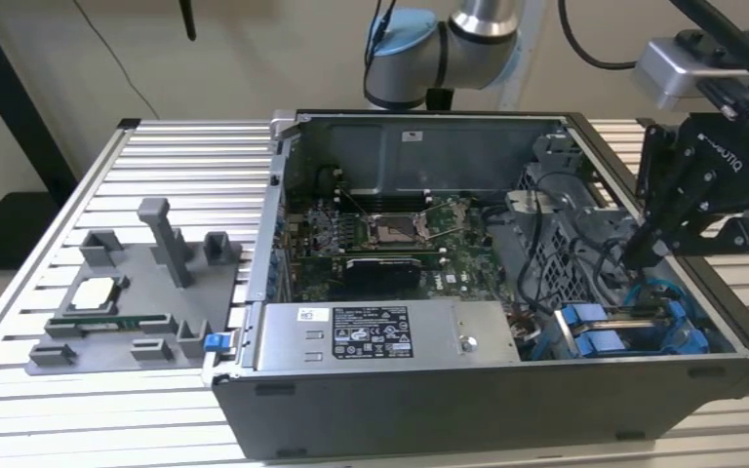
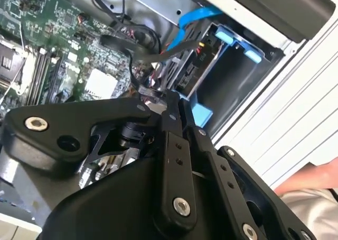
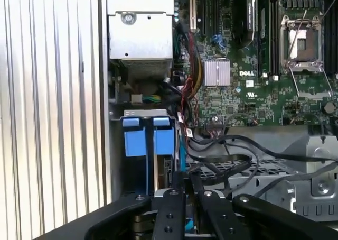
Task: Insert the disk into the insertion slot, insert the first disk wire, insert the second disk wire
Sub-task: 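Insert the second disk wire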
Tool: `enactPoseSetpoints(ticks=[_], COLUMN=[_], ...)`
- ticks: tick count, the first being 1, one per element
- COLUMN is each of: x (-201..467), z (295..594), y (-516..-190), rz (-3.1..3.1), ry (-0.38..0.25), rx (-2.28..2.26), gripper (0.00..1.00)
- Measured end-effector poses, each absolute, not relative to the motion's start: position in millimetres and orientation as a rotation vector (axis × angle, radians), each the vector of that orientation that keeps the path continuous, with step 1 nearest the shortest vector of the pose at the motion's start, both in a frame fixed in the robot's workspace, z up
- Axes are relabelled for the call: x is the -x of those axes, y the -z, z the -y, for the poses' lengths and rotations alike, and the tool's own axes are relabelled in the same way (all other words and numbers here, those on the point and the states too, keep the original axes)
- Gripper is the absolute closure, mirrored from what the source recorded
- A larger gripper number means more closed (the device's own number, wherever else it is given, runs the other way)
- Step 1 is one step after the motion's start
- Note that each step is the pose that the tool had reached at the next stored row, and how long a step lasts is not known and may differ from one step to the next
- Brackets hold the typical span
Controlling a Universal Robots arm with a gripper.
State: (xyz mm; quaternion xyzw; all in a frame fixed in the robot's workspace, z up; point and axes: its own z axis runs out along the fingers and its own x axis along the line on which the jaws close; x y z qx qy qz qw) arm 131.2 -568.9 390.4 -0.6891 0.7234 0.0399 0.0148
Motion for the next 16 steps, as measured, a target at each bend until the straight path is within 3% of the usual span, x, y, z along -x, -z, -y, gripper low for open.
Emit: enactPoseSetpoints(ticks=[16], x=[-108.3], z=[586.5], y=[-378.7], rz=[-2.186], ry=[-0.014], rx=[2.091], gripper=[1.0])
